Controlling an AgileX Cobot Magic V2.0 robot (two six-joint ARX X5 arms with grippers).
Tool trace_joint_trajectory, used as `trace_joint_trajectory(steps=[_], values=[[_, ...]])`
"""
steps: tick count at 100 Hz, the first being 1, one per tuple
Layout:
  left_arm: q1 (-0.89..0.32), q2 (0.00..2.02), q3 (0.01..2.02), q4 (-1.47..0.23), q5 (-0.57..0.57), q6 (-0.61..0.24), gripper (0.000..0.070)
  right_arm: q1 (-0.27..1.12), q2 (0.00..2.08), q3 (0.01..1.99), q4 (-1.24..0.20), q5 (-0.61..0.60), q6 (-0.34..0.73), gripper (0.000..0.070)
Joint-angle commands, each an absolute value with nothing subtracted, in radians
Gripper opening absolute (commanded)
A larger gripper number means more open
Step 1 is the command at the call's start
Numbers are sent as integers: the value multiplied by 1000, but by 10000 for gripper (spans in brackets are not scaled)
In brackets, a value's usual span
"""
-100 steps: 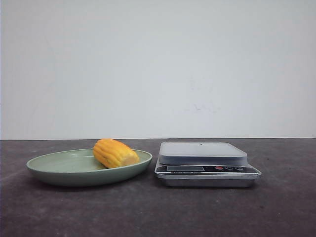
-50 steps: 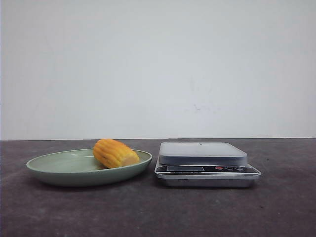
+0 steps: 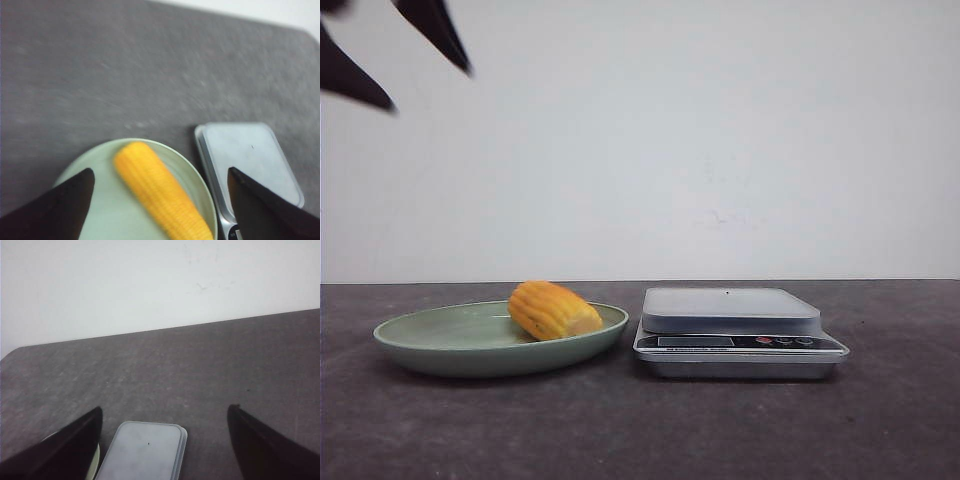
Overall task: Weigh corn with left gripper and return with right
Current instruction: 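Lower the left gripper onto the yellow corn cob on the plate and close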
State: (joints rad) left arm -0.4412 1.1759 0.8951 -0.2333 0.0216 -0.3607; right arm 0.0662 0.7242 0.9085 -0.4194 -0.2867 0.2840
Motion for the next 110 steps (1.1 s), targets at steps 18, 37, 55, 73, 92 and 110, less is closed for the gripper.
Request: trace_joint_trajectory(steps=[18,37,55,73,92,110], values=[[-522,1432,912,-109,-12,-438,509,70,729,929,-434,-291,255,511],[-558,1546,912,-65,-67,-453,511,70,729,929,-455,-292,247,511],[-591,1618,912,-28,-80,-473,512,70,729,929,-458,-292,242,510],[-621,1674,912,-37,-89,-488,511,70,729,929,-459,-293,242,510],[-638,1683,912,-35,-91,-488,274,70,730,929,-480,-292,227,510],[-642,1675,915,-39,-90,-480,4,70,730,929,-490,-292,224,510]])
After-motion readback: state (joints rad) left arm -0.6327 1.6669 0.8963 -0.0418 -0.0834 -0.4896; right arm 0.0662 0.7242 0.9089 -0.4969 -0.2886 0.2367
